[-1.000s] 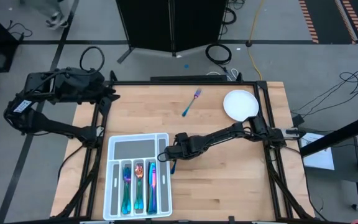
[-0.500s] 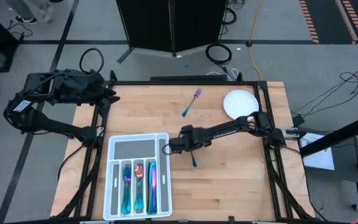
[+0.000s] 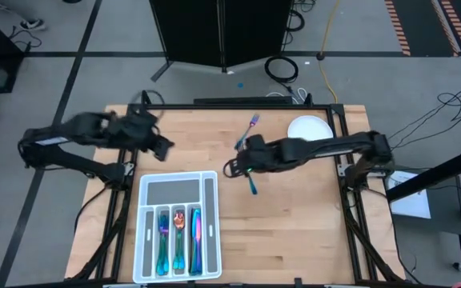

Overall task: Sort silverware
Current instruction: Put the bottom iridescent fork into the cutlery tray

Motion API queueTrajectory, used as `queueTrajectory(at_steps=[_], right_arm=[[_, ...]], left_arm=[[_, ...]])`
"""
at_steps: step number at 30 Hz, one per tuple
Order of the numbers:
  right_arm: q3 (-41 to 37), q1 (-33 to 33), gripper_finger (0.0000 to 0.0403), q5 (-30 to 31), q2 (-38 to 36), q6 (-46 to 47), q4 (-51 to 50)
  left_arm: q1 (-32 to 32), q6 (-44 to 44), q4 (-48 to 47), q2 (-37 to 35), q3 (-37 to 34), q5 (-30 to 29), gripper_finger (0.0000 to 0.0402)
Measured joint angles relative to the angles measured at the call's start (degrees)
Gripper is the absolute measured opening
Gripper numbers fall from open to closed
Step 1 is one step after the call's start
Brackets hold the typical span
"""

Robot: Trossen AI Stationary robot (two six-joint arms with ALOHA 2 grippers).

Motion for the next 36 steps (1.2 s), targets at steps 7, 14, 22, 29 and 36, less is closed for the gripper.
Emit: queueTrajectory(at_steps=[7,14,22,29,36], right_arm=[[0.0,0.0,0.0,1.7,-7.3,-4.5,1.1],[0.0,0.0,0.0,-1.6,-8.8,-9.4,4.9],[0.0,0.0,0.0,-5.1,-8.7,-12.2,5.4],[0.0,0.0,0.0,-6.5,-8.7,-13.2,5.6],[0.0,0.0,0.0,-8.2,-8.7,-14.4,5.8]], left_arm=[[-6.6,-14.4,38.2,3.3,-17.6,0.1,0.0154],[-9.1,-19.3,64.6,16.0,-20.4,-3.9,0.0154],[-9.5,-22.4,71.4,23.8,-18.7,-5.6,0.0154],[-9.2,-21.8,73.5,23.9,-18.7,-8.5,0.0154],[-8.9,-20.2,74.5,23.9,-18.7,-9.9,0.0154]])
